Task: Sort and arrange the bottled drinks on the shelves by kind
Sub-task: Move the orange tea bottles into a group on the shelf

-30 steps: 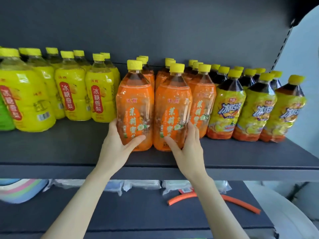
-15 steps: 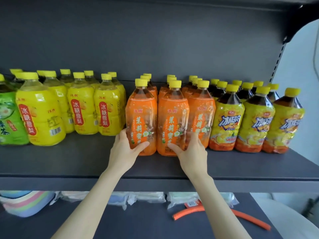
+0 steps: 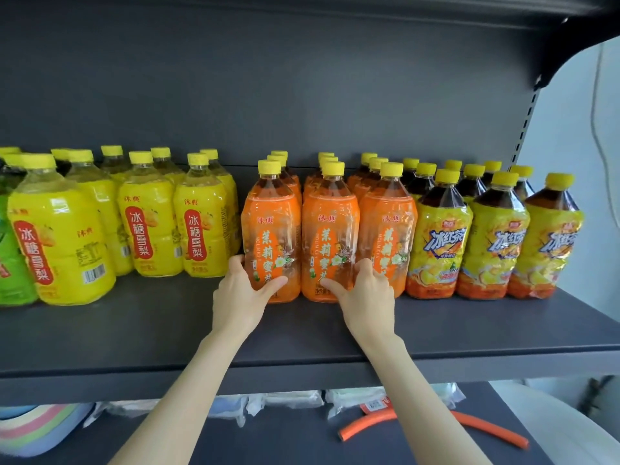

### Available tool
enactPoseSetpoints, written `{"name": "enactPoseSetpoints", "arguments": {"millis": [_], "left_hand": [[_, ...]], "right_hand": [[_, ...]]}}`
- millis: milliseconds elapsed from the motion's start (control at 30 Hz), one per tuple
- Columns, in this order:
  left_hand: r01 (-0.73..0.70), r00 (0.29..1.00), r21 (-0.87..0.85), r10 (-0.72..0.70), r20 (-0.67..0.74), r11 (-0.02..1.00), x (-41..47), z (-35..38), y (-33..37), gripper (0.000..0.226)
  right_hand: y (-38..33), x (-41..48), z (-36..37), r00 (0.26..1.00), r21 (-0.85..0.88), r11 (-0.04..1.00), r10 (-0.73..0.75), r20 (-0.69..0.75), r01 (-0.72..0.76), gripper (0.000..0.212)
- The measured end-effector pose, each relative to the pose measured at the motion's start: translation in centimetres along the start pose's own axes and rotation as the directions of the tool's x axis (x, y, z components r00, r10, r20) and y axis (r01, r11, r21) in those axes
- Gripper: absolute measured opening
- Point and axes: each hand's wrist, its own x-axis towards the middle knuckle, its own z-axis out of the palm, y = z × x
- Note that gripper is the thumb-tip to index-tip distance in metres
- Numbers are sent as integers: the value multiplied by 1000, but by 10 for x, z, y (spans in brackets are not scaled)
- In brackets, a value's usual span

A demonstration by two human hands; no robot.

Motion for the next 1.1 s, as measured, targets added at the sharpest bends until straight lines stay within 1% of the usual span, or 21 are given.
{"name": "enactPoseSetpoints", "arguments": {"millis": [100,267,533,700,833,933,1000,1100], "left_hand": [[-28,999,7,28,-21,1000,-3,1,-1,76],[-52,999,-43,51,-15,998,-3,0,-4,73],[-75,997,48,76,-28,996,-1,3,-4,72],[-80,997,41,81,-15,996,-1,4,-7,74],[-84,996,1,84,-9,996,-1,5,-8,82],[-124,992,3,124,-24,992,-2,5,-6,91],[-129,991,30,129,-24,991,-3,6,-5,93],[-133,990,49,135,-32,990,-1,7,-5,92]], "right_hand": [[2,-2,1,1000,26,999,-20,-4,20,57],[5,-1,2,998,-14,1000,-24,-56,23,55],[4,2,5,998,-1,1000,-6,-59,6,52],[5,-1,2,996,-100,995,-13,-92,4,57],[7,-2,3,980,-125,991,-67,-190,43,66],[11,-2,4,965,-124,992,-64,-254,33,77],[13,-1,5,961,-140,989,-77,-265,40,82],[12,0,8,966,-172,984,-88,-242,47,82]]}}
